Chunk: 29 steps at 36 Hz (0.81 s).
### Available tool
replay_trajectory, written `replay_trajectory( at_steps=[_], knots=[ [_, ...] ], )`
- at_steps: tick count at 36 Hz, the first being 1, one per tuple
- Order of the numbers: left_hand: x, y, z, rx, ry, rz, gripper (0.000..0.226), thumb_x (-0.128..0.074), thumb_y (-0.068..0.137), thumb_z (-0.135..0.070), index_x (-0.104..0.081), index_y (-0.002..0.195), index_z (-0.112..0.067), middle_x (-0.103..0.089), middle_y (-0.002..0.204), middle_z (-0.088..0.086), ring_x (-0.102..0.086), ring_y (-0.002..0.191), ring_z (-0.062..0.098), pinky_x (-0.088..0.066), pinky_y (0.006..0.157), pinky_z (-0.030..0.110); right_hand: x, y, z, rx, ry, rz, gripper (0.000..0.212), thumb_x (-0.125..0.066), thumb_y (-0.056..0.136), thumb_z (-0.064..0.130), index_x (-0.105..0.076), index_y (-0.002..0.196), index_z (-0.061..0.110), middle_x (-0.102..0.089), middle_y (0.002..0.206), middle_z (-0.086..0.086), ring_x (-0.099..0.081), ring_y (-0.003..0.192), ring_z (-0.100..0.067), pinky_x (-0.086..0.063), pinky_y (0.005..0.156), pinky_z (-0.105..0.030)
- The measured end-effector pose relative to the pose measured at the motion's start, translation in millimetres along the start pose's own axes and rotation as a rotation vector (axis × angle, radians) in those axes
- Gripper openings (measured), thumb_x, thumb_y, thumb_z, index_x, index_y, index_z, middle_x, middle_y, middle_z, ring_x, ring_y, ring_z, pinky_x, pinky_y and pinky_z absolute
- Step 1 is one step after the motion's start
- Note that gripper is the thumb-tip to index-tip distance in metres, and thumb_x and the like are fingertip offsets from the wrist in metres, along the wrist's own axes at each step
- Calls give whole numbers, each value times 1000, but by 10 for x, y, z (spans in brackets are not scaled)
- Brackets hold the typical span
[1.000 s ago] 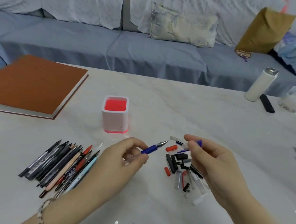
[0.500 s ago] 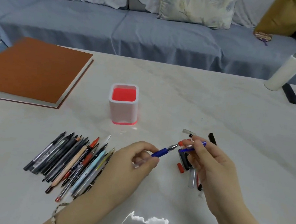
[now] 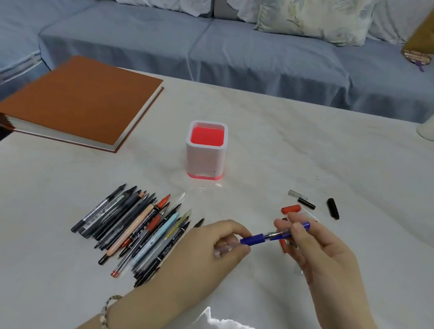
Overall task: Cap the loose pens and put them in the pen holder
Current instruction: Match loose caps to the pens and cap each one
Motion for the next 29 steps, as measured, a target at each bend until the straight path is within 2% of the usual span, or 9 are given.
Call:
replay_trajectory(
  at_steps=[4, 11, 16, 19, 21, 24, 25, 28, 29],
  knots=[
    [-11, -38, -18, -17, 2, 8, 22, -63, 82, -21, -64, 79, -43, -57, 68, -20, -50, 62, -4, -39, 61, 8, -39, -30, -38, -27, 3, 55, 31, -61, 63, 31, -68, 89, 17, -75, 86, 4, -68, 87, -7, -54, 74, -16],
    [-4, -41, 27, -44, 95, -35, 8, -69, 76, -36, -62, 74, -40, -60, 66, -16, -49, 57, 1, -42, 61, 18, 10, -23, -135, -55, 21, 102, 17, -76, 57, 22, -75, 74, 24, -75, 85, 1, -67, 78, -3, -53, 64, -13],
    [-18, -62, 51, -96, 293, -55, 28, -54, 73, -56, -59, 66, -30, -50, 56, -12, -43, 55, 6, -30, 52, 16, 49, -29, -163, -45, 36, 90, 19, -62, 78, 10, -75, 67, 19, -75, 77, -1, -66, 69, -2, -52, 63, -12],
    [-61, -54, 61, -81, 168, -14, 22, -56, 72, -49, -63, 66, -29, -45, 50, -10, -38, 49, 5, -27, 49, 16, 48, -60, -143, 16, 16, 85, 21, -61, 78, 5, -73, 66, 17, -74, 71, -1, -66, 67, -3, -52, 66, -10],
    [-86, -49, 62, -31, 51, 29, 18, -62, 76, -40, -68, 65, -26, -44, 48, -8, -37, 48, 4, -28, 48, 15, 42, -90, -107, 58, 42, 97, 3, -74, 70, 16, -72, 68, 16, -74, 71, -3, -69, 71, -7, -52, 69, -10],
    [-149, -69, 53, 115, -159, 161, 22, -63, 80, -30, -68, 62, -19, -45, 42, -8, -37, 41, 6, -30, 44, 13, 16, -115, -82, 118, 23, 124, 50, -79, 42, 60, -72, 73, 22, -74, 75, -2, -69, 77, -9, -52, 74, -13],
    [-187, -74, 67, 187, -228, 213, 25, -61, 84, -27, -67, 63, -16, -45, 41, -9, -34, 38, 6, -28, 40, 14, 14, -104, -94, 121, 19, 101, 50, -77, 44, 61, -71, 73, 22, -73, 74, -1, -68, 75, -9, -52, 74, -13],
    [-249, -55, 109, 323, -316, 267, 30, -53, 89, -26, -65, 65, -13, -46, 42, -6, -29, 33, 6, -20, 36, 14, -44, -40, -150, 77, 62, 45, 6, -62, 79, 22, -66, 79, 18, -71, 69, 0, -66, 70, -10, -53, 65, -15],
    [-231, -24, 121, 307, -276, 237, 30, -52, 89, -26, -65, 66, -13, -49, 42, -6, -31, 33, 6, -24, 37, 15, -52, 5, -198, 62, 31, 39, 9, -55, 85, 13, -64, 84, 16, -70, 68, 0, -66, 69, -8, -53, 62, -15]
  ],
)
Point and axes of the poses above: each hand's wrist, its own y-axis towards the middle knuckle, its own x-axis out of the back of the hand, z = x × y, the point moved 6 cm from there along y, towards the middle knuckle
